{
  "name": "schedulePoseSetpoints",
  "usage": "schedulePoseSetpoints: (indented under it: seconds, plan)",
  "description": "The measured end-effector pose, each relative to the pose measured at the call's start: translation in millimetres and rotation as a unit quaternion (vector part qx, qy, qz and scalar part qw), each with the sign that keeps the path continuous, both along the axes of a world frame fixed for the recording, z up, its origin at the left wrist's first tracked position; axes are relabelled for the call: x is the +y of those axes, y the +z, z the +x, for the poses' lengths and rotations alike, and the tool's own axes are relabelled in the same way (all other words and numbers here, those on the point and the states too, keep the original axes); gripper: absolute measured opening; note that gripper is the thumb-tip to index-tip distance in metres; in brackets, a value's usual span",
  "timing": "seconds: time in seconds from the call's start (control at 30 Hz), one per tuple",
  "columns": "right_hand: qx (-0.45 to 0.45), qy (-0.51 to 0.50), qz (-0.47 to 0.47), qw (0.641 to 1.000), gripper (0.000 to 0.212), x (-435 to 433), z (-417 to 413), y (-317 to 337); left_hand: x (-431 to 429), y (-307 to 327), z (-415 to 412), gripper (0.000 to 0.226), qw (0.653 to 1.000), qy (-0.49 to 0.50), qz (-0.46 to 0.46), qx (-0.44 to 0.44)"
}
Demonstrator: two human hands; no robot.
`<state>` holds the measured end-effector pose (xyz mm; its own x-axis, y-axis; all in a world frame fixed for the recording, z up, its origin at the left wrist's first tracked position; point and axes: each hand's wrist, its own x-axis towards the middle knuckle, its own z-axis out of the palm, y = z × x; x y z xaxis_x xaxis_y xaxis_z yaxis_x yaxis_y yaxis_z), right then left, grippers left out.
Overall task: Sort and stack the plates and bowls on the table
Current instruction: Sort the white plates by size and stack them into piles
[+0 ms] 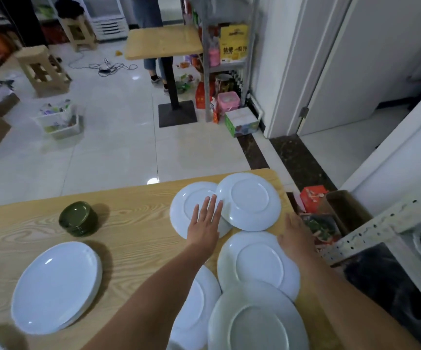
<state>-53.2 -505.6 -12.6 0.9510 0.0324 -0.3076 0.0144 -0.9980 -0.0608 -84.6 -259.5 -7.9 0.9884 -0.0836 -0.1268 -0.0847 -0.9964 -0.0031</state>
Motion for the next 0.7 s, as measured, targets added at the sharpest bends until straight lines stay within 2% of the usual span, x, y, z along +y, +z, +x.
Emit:
schedulePoseSetpoints:
  seconds: [0.13,0.3,0.53,0.6,0.7]
  plan:
    - [-0.011,0.1,-0.054,0.993,0.079,-1,21,-11,-22,-4,22,0.078,0.999,-0.046,0.023,-0.01]
    - [-0.049,0.182,-0.081,0.979,0.073,3,37,-22,-39,-16,50,0.082,0.993,-0.1,0.064,0.011]
    - [-0.007,0.156,-0.031,0.987,0.074,9,39,-14,-54,-27,73,0.093,0.983,-0.121,0.12,0.061]
    - [-0.003,0.151,-0.024,0.988,0.076,7,40,-14,-60,-27,72,0.087,0.978,-0.12,0.144,0.088]
    - [-0.009,0.142,-0.019,0.99,0.077,6,40,-19,-66,-23,67,0.072,0.967,-0.137,0.209,0.041]
